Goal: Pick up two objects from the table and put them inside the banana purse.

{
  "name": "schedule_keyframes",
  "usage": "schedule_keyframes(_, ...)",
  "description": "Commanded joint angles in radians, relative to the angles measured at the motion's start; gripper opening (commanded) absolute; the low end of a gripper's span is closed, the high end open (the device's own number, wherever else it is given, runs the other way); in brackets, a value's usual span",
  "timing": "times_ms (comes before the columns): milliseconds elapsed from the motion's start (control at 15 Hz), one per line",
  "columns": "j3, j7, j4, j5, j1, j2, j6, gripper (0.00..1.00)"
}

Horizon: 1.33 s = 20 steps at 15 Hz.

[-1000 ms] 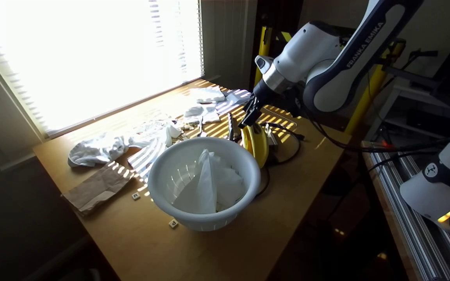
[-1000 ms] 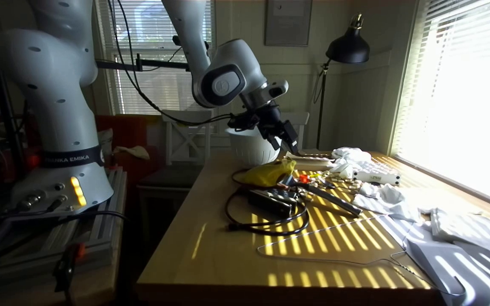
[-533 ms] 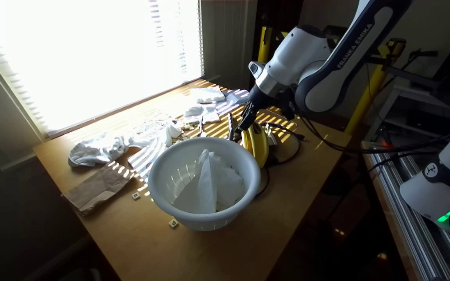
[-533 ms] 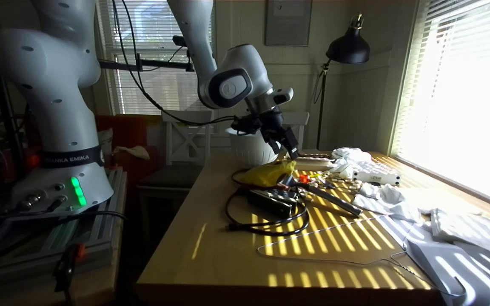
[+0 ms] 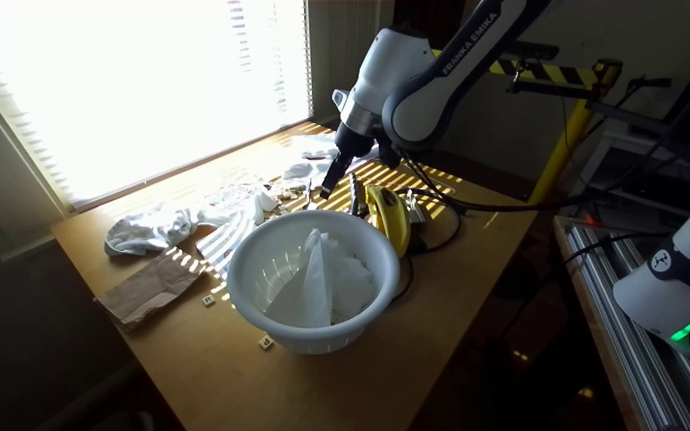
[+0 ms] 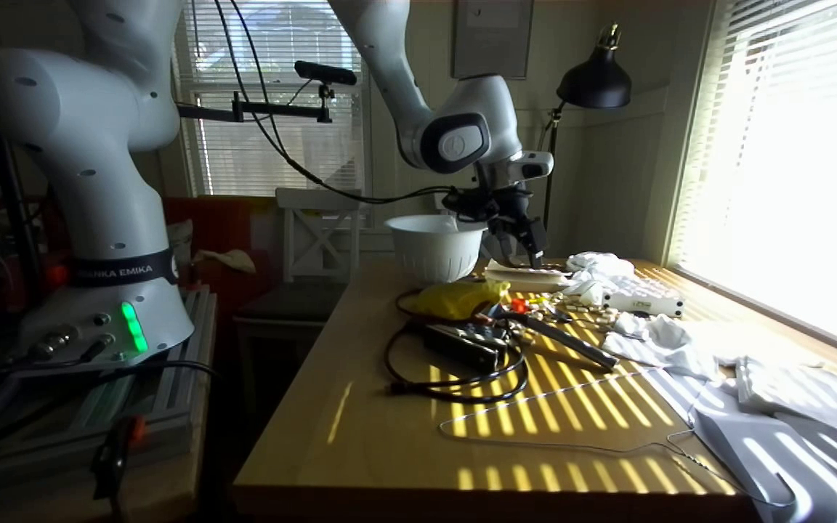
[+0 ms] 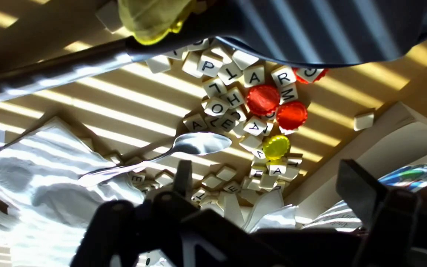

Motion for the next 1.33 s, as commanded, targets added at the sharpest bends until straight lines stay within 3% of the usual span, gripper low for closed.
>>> schedule_keyframes(0, -0.028, -0.088, 0.173, 0.086, 0.050, 0.103, -0.094, 1.00)
schedule_keyframes(67, -0.046, -0.078, 0.081, 0.097, 0.062, 0.037, -0.045, 1.00)
schedule_keyframes(200, -0.051, -0.090, 0.131, 0.105, 0.074, 0.071, -0.070, 1.00)
schedule_keyframes(533, -0.244, 0.076, 0.102, 0.071, 0.227, 0.096, -0.015, 1.00)
schedule_keyframes(733, -0.317, 0.141, 0.119, 0.064, 0.304, 0.133, -0.022, 1.00)
schedule_keyframes(1000, -0.360, 0.193, 0.153, 0.066, 0.363, 0.195, -0.035, 1.00)
schedule_keyframes(1267, -0.340, 0.204, 0.201, 0.088, 0.351, 0.258, -0.038, 1.00)
